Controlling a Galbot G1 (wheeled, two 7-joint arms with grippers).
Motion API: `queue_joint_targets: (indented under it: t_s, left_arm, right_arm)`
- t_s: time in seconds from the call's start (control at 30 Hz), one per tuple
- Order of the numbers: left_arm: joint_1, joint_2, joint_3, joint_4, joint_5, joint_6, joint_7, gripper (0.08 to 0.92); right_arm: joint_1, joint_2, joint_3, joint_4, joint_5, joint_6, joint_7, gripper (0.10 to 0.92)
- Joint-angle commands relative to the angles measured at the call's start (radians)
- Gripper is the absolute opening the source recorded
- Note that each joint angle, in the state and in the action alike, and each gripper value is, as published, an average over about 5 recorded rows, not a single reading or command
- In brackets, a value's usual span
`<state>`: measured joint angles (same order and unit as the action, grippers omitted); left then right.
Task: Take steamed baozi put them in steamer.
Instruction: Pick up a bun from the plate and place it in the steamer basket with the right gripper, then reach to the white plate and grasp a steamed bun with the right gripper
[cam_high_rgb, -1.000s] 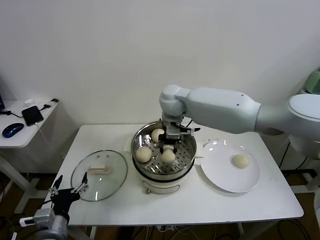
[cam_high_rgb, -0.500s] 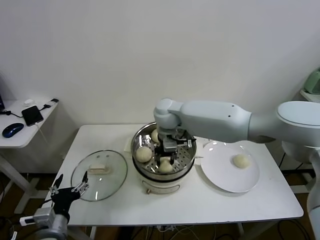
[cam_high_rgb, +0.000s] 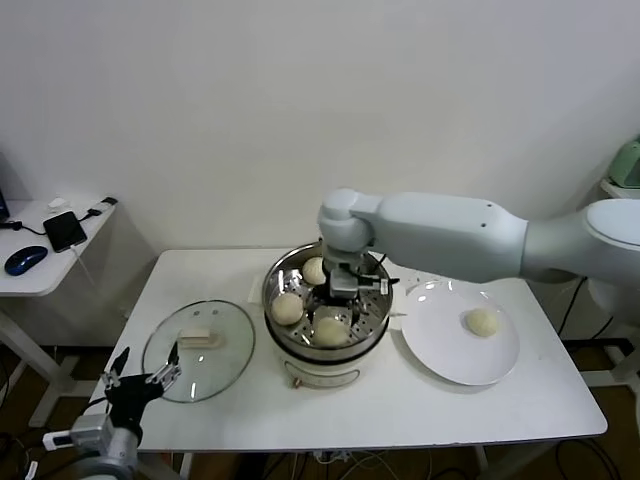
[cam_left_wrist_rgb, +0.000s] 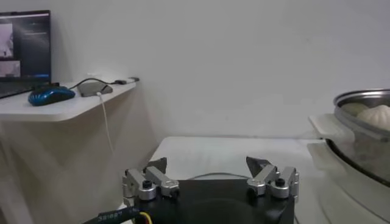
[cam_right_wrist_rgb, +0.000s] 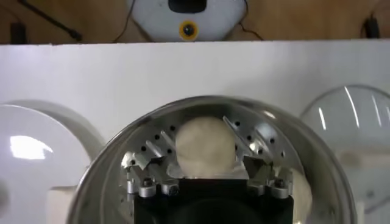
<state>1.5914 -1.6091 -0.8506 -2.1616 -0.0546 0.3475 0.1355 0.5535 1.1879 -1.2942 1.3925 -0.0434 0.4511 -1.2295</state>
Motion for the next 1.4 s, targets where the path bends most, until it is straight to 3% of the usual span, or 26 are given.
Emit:
queue_joint_targets:
  t_s: [0.03,0.2,0.37,0.53,0.77,1.0,1.4]
  left_arm:
    - [0.002,-0.022,-0.001,-0.005,-0.006,0.005,0.005,0.823]
    - [0.005,-0.016,-0.007,-0.023,-0.062,0.028,0.025,0.823]
    - [0.007,-0.01,-0.005,-0.033,-0.095,0.045,0.045,0.823]
    - [0.022,-0.012,0.007,-0.049,-0.096,0.051,0.05,0.823]
    - [0.044,-0.018,0.019,-0.046,-0.092,0.049,0.049,0.823]
    - [0.038,-0.016,0.01,-0.014,-0.077,0.053,0.048,0.823]
    - [0.019,-0.015,-0.001,0.017,-0.067,0.062,0.048,0.823]
  right_arm:
    - [0.019,-0.254,0.214,0.05,0.105,-0.405,-0.126,0.816]
    - [-0.048,-0.43,0.338,0.021,0.043,-0.707,-0.2,0.822]
    - [-0.198,-0.559,0.494,-0.074,-0.054,-0.806,-0.231,0.823]
    - [-0.398,-0.587,0.676,-0.179,-0.174,-0.706,-0.206,0.823]
    - [-0.574,-0.493,0.827,-0.35,-0.338,-0.543,-0.153,0.823]
    - [-0.622,-0.367,0.891,-0.544,-0.417,-0.403,-0.156,0.823]
    - [-0.643,-0.27,0.925,-0.708,-0.45,-0.354,-0.091,0.823]
